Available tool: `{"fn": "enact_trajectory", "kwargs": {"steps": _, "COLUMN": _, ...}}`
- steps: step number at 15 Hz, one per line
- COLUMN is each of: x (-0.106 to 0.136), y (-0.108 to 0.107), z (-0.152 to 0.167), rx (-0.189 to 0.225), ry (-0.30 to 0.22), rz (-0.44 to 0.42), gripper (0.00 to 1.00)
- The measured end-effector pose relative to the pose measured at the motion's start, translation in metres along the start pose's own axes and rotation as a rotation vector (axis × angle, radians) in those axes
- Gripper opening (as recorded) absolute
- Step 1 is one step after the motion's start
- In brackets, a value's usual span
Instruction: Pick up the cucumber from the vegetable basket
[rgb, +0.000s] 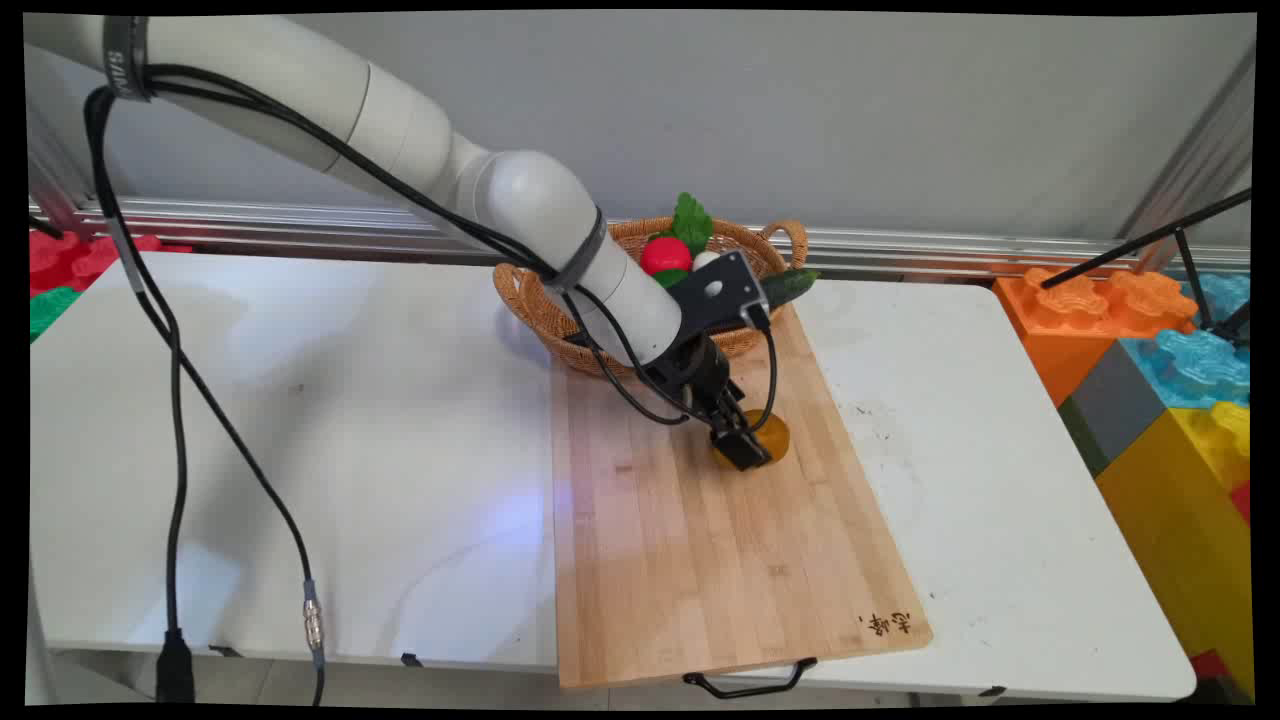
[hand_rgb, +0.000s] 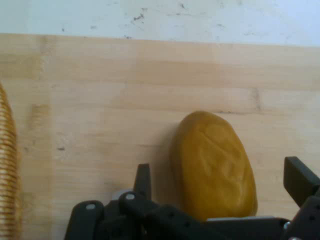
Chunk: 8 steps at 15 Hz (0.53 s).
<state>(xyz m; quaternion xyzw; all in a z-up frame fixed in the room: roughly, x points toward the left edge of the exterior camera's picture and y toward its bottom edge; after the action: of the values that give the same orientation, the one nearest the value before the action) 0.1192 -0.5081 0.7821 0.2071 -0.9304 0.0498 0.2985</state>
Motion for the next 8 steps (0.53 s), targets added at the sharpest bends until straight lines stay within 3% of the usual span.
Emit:
{"fn": "enact_trajectory", "kwargs": {"steps": 5, "x": 0.018, "y": -0.007, "z": -0.026, "rx": 0.024, "ry": 0.028, "rz": 0.017, "gripper": 1.0}}
{"fn": "enact_trajectory", "kwargs": {"steps": 8, "x": 0.026, "y": -0.022, "z": -0.051, "rx": 0.052, "ry": 0.041, "rz": 0.06, "gripper": 1.0}}
